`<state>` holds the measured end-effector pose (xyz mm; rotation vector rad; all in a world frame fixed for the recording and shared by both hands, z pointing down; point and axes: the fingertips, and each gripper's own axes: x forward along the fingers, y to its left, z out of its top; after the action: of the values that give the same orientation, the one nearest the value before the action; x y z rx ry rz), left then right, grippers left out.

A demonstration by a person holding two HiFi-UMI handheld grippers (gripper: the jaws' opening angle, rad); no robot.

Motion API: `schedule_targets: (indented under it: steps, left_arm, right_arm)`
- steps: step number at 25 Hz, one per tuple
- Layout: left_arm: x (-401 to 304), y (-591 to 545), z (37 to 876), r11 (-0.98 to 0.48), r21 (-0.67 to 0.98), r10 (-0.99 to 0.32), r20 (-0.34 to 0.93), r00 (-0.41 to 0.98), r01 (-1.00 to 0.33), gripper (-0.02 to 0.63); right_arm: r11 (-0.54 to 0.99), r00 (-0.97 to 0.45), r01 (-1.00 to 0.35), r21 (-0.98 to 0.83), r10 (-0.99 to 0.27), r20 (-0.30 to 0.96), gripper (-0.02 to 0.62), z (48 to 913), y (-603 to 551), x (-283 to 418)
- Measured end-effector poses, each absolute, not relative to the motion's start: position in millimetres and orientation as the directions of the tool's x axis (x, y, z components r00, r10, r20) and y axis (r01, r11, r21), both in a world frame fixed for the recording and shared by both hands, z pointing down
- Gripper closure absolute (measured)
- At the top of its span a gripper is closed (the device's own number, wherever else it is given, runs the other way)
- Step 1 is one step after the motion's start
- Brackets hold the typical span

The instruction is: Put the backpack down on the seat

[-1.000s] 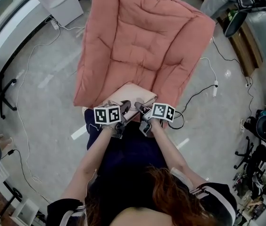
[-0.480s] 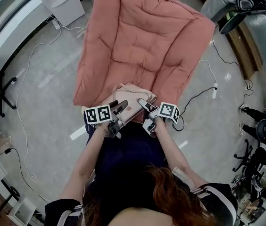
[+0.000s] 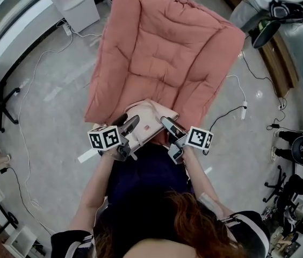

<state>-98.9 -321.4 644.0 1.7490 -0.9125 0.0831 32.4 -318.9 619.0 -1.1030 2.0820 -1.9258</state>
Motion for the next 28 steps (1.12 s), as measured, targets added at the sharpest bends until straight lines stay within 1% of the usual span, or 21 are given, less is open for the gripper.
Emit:
schedule_targets:
  steps: [3, 6, 8, 9, 11, 12, 13, 15, 17, 21, 24, 28]
  left_arm:
    - [-101.0, -338.7, 615.8, -0.194, 0.713, -0.589, 0.464, 0.661, -0.674, 0.322]
    - [-105.4, -356.3, 582.0, -0.339, 0.522, -0.675, 0.445, 0.589, -0.783, 0.324]
    - [-101.7, -364.2, 556.5, -0.423, 0.418, -0.716, 0.389, 0.58, -0.804, 0.324]
    - [-97.6, -366.7, 544.9, -0.46, 0.385, -0.725, 0.357, 0.589, -0.8, 0.324]
    - [-89.4, -371.1, 525.3, -0.509, 0.333, -0.738, 0.306, 0.601, -0.794, 0.331]
    - [-86.4, -373.3, 516.9, -0.522, 0.306, -0.747, 0.287, 0.6, -0.796, 0.358]
    - [-84.2, -375.3, 509.2, -0.53, 0.282, -0.755, 0.271, 0.597, -0.799, 0.399]
    - [-80.7, -378.3, 495.3, -0.543, 0.255, -0.765, 0.242, 0.596, -0.8, 0.483]
    - [-77.4, -380.2, 482.3, -0.557, 0.247, -0.767, 0.211, 0.606, -0.793, 0.531]
    - [-71.3, -382.3, 461.9, -0.58, 0.24, -0.767, 0.163, 0.621, -0.779, 0.566]
    - [-71.3, -383.8, 456.0, -0.577, 0.221, -0.771, 0.171, 0.613, -0.787, 0.577]
    - [-75.9, -384.7, 457.3, -0.569, 0.204, -0.775, 0.191, 0.603, -0.796, 0.583]
  right_arm:
    - [0.08, -0.733, -0.485, -0.871, -0.58, 0.355, 0.337, 593.0, -338.1, 23.4]
    - [0.186, -0.663, -0.612, -0.768, -0.65, 0.371, 0.337, 569.6, -359.0, 18.1]
    - [0.243, -0.625, -0.667, -0.704, -0.698, 0.35, 0.339, 551.4, -368.7, 13.4]
    - [0.263, -0.62, -0.671, -0.694, -0.712, 0.33, 0.35, 542.3, -371.5, 10.0]
    - [0.286, -0.616, -0.666, -0.689, -0.733, 0.29, 0.399, 525.9, -375.2, 4.7]
    - [0.297, -0.61, -0.671, -0.68, -0.742, 0.278, 0.416, 518.9, -376.4, 3.6]
    - [0.308, -0.601, -0.682, -0.663, -0.752, 0.269, 0.43, 512.6, -377.1, 3.4]
    - [0.339, -0.585, -0.714, -0.613, -0.77, 0.256, 0.49, 501.4, -377.3, 4.5]
    - [0.383, -0.584, -0.739, -0.555, -0.774, 0.244, 0.508, 492.1, -376.2, 4.2]
    - [0.434, -0.588, -0.758, -0.487, -0.778, 0.222, 0.532, 478.9, -374.1, 8.6]
    - [0.426, -0.577, -0.763, -0.486, -0.787, 0.216, 0.541, 474.1, -376.0, 14.9]
    - [0.43, -0.565, -0.789, -0.438, -0.789, 0.243, 0.551, 476.9, -378.3, 14.9]
